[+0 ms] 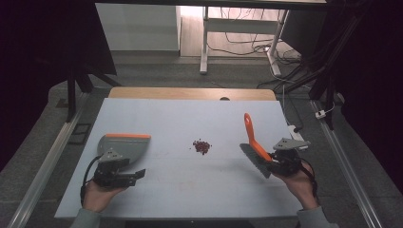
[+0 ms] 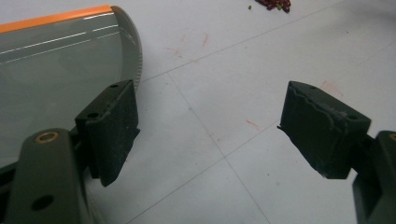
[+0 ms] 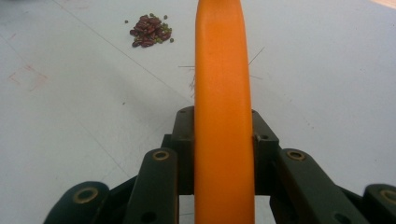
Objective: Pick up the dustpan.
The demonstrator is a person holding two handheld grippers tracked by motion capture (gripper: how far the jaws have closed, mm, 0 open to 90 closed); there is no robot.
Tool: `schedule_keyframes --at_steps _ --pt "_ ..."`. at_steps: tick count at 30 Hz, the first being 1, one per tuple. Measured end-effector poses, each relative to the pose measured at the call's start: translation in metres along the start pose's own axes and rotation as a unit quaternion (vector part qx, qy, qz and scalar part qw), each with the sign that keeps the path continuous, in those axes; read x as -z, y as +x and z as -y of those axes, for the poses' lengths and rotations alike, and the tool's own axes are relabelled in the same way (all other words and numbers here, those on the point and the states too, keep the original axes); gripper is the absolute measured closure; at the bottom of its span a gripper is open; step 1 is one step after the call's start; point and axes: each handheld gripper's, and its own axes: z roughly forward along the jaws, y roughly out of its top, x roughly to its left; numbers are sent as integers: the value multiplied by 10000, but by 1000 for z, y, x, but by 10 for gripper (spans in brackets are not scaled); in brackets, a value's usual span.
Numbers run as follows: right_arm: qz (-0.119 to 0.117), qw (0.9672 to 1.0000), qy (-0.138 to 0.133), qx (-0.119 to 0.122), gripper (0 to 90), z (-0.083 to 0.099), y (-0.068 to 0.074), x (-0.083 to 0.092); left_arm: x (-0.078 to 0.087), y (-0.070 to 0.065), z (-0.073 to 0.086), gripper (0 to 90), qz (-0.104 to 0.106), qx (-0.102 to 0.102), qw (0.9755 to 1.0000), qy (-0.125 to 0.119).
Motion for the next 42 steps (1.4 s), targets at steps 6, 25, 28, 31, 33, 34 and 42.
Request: schedule_keyframes --at_steps 6,25,28,31,33,34,42 --pt "11 10000 14 40 708 0 1 -1 -1 -2 -1 204 40 -50 10000 19" --pt "47 10000 -6 60 708 -1 2 -1 -1 -3 -3 206 70 -90 9999 58" --pt "24 10000 9 58 708 -1 1 -1 -1 -5 -3 206 57 -89 9999 56" --pt "28 10000 35 77 708 0 0 -1 0 -7 -5 206 100 -55 9999 71" --pt "22 10000 32 67 708 0 0 -1 0 -8 -7 206 82 -49 9999 92" --pt "2 10000 15 36 708 1 -1 -1 0 -8 -10 206 59 -37 9999 99" --pt "0 10000 13 54 708 1 -1 0 8 -8 -24 206 -313 157 9991 248"
